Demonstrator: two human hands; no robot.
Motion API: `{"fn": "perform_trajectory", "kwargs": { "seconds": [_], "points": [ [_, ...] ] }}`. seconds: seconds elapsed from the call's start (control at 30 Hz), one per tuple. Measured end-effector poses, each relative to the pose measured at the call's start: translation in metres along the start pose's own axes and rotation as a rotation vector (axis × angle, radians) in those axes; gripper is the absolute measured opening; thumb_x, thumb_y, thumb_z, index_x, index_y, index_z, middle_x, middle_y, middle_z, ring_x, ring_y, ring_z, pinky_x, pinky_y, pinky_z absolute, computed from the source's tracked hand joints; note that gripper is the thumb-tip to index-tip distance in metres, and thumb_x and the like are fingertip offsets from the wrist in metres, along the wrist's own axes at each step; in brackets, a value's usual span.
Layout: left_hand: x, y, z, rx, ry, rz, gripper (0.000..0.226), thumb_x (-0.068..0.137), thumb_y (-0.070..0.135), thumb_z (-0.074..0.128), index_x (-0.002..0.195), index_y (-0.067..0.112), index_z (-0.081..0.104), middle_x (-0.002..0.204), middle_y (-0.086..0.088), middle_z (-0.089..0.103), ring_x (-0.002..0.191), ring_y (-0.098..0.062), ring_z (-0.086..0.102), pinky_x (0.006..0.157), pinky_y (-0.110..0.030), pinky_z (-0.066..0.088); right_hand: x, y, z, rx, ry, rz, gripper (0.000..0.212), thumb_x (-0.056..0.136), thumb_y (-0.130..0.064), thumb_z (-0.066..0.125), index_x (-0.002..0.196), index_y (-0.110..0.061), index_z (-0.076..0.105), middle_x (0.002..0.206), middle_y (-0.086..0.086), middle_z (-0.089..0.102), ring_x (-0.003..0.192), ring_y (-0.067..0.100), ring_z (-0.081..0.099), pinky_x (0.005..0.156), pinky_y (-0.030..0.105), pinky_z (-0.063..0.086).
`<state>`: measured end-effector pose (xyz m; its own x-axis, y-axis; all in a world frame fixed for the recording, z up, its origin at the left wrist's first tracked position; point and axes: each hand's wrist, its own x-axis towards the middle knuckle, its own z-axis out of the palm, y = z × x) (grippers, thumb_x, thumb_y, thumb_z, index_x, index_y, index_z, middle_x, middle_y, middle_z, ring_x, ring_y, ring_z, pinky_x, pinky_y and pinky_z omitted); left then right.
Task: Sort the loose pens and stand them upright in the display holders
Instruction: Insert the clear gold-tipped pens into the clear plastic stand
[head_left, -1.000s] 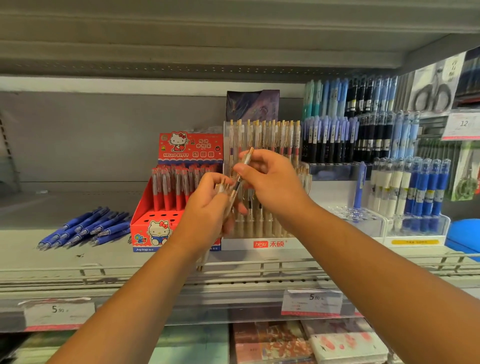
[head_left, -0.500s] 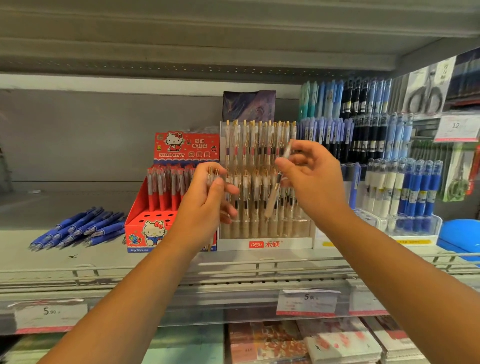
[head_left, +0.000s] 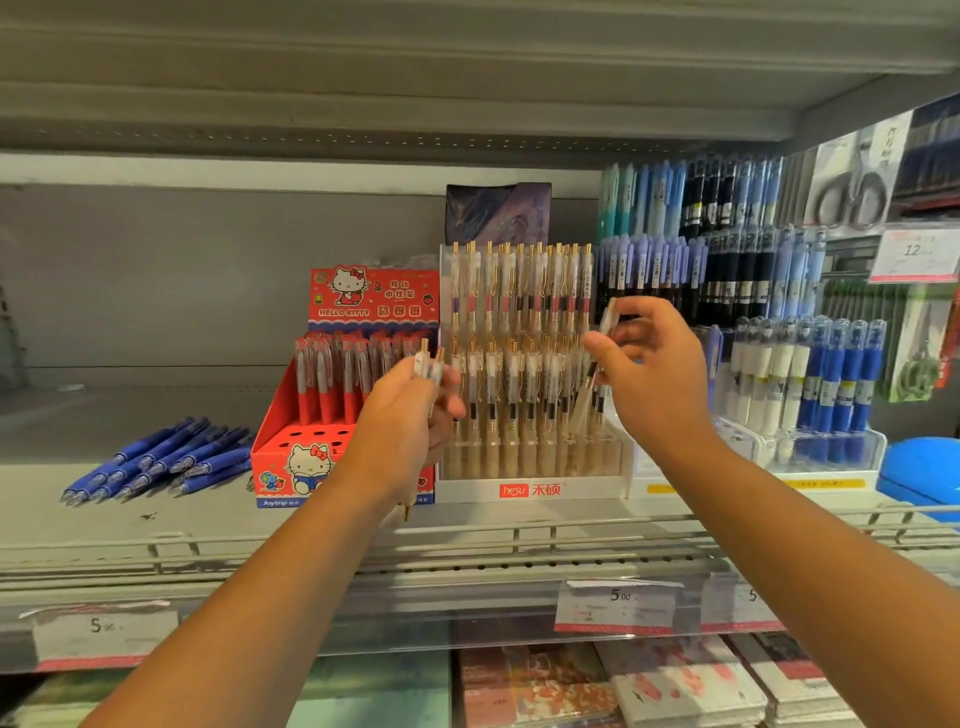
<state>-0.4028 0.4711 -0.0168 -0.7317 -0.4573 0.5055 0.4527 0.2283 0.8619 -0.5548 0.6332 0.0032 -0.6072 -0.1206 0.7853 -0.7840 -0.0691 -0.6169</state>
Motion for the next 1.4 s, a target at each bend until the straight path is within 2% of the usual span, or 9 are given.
{"fn": "perform_trajectory", "kwargs": {
  "seconds": [0.27,0.43,0.5,0.63,0.77,0.9,1.03,1.17,1.4],
  "points": [
    [-0.004,0.001,0.004,0.169,-0.028,0.035,0.020,0.105,0.009,0.038,0.110,0.011,0.057,0.086,-0.001,0.070,0.068,-0.010,0.063,0.061,-0.022,0.052,-0.008,0.012,0.007,-0.159,-0.241,0.010,0.028,0.085,-0.026,0.075,0.104,-0.031,0.056,0.083,-0.012,0.059,0.067,-0.005,0.061,0.056,0.014,0.053],
    [-0.004,0.002,0.002,0.185,-0.036,0.052,0.020,0.105,0.014,0.042,0.113,0.019,0.060,0.098,0.003,0.075,0.081,-0.014,0.072,0.068,-0.022,0.057,-0.011,0.013,0.005,-0.154,-0.287,0.095,0.030,0.085,-0.021,0.076,0.102,-0.030,0.053,0.082,-0.006,0.060,0.073,0.016,0.065,0.071,0.040,0.060],
    [-0.004,0.002,0.002,0.184,-0.050,0.047,0.020,0.105,0.014,0.044,0.116,0.018,0.061,0.100,0.004,0.075,0.084,-0.016,0.073,0.069,-0.023,0.058,-0.012,0.011,0.004,-0.159,-0.286,0.102,0.031,0.084,-0.022,0.076,0.104,-0.029,0.053,0.081,-0.005,0.061,0.072,0.014,0.065,0.070,0.038,0.060],
    [-0.003,0.002,0.002,0.151,-0.062,0.029,0.019,0.103,0.014,0.047,0.116,0.015,0.061,0.098,-0.001,0.076,0.088,-0.018,0.074,0.067,-0.027,0.060,-0.017,0.007,0.004,-0.253,-0.256,0.066,0.037,0.085,-0.029,0.076,0.115,-0.027,0.056,0.079,-0.009,0.060,0.066,0.002,0.060,0.057,0.014,0.048],
    [-0.004,0.001,0.002,0.137,-0.078,0.029,0.018,0.102,0.012,0.050,0.114,0.015,0.062,0.094,-0.003,0.076,0.090,-0.019,0.074,0.068,-0.028,0.060,-0.024,-0.006,0.005,-0.363,-0.087,-0.056,0.042,0.089,-0.033,0.068,0.126,-0.023,0.051,0.108,-0.006,0.055,0.089,0.009,0.054,0.074,0.027,0.047],
    [-0.003,-0.002,0.002,0.118,-0.124,0.047,0.021,0.101,0.011,0.053,0.119,0.016,0.063,0.097,-0.006,0.076,0.093,-0.020,0.074,0.071,-0.029,0.060,-0.028,-0.034,0.013,-0.183,-0.182,-0.168,0.020,0.089,-0.021,0.069,0.107,-0.024,0.060,0.102,-0.008,0.057,0.078,0.005,0.053,0.071,0.016,0.046],
    [-0.004,-0.003,0.004,0.134,-0.199,0.090,0.023,0.099,0.011,0.054,0.118,0.022,0.063,0.100,0.001,0.076,0.093,-0.015,0.073,0.071,-0.024,0.058,-0.031,-0.051,0.030,0.003,-0.438,0.019,0.022,0.090,-0.017,0.068,0.111,-0.025,0.067,0.102,-0.011,0.064,0.081,0.004,0.061,0.063,0.010,0.050],
    [-0.004,-0.004,0.003,0.183,-0.201,0.105,0.022,0.098,0.013,0.058,0.116,0.024,0.056,0.085,0.004,0.075,0.087,-0.008,0.071,0.073,-0.018,0.054,-0.029,-0.054,0.035,0.177,-0.487,0.198,0.013,0.091,-0.011,0.068,0.100,-0.020,0.071,0.091,-0.001,0.069,0.071,0.006,0.068,0.057,0.017,0.055],
    [-0.005,-0.004,0.004,0.182,-0.150,0.085,0.010,0.098,0.019,0.058,0.104,0.012,0.053,0.093,-0.002,0.077,0.093,-0.016,0.073,0.070,-0.023,0.058,-0.028,-0.046,0.026,0.277,-0.461,0.222,0.007,0.088,-0.008,0.072,0.094,-0.009,0.070,0.088,0.007,0.074,0.081,0.016,0.072,0.066,0.025,0.060]
  ]
}}
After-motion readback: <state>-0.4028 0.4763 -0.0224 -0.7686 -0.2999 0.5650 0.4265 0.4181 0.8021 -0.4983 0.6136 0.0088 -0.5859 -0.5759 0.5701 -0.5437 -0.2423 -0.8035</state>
